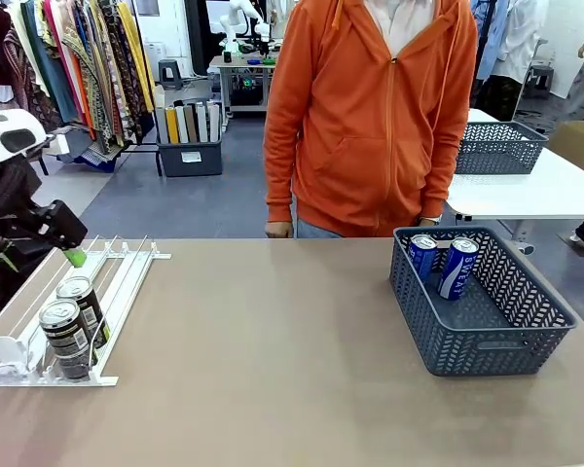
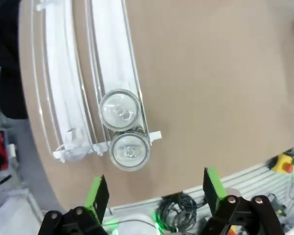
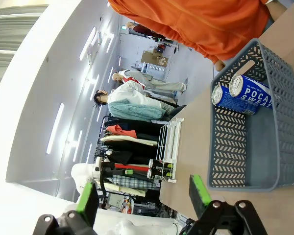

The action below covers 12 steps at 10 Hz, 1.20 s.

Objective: Retrieve and store the cans from the dispenser.
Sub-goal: Pick up one can from the Automatic Can Dispenser and place it in the middle of the table.

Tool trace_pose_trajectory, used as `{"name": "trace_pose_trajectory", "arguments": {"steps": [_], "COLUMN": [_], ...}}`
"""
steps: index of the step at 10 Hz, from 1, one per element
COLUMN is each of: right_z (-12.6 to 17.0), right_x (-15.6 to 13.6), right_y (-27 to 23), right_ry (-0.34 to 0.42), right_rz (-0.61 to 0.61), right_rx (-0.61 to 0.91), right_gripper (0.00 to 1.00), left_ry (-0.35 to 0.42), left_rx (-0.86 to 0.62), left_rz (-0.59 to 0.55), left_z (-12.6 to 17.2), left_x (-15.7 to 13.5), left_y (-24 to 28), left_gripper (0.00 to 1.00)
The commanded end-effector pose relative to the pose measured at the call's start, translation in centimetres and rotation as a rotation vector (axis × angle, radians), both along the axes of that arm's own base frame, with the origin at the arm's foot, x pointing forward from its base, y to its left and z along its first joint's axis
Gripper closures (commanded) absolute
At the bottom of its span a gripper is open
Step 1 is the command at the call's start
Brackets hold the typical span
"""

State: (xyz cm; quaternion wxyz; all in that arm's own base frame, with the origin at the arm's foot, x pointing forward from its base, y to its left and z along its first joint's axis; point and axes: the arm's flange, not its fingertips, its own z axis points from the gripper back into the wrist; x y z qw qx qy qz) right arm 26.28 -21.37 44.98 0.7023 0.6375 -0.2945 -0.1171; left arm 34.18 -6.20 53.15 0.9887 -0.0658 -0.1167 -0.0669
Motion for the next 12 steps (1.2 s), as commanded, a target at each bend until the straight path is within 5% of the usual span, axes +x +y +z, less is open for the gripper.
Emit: {"name": "trace_pose_trajectory", "arguments": {"steps": [1,4,6,12], "right_z": [0.5,0.5,0.5,0.5], "right_x": [0.2,0.2,0.2,0.2], "right_y": [0.0,0.0,0.0,0.0], "right_ry": [-0.013,-0.013,-0.013,-0.013], "right_rz": [-0.009,-0.009,-0.009,-0.009], "right_rx": [0.018,0.018,0.018,0.018], "right_gripper": [0.0,0.0,0.0,0.0], "left_ry": [0.037,0.025,0.014,0.153], "left_rx": [-0.016,-0.02,0.079,0.003], "left_rz": [-0.058,-0.033,0.124,0.132], "left_z": [1.3,0.6,-2.0,-9.0], "left_x": [-0.7,-0.4,0.2,1.6], "left_y": [1.0,0.4,1.4,1.6], "left_gripper": [0.0,0.0,0.0,0.0]}}
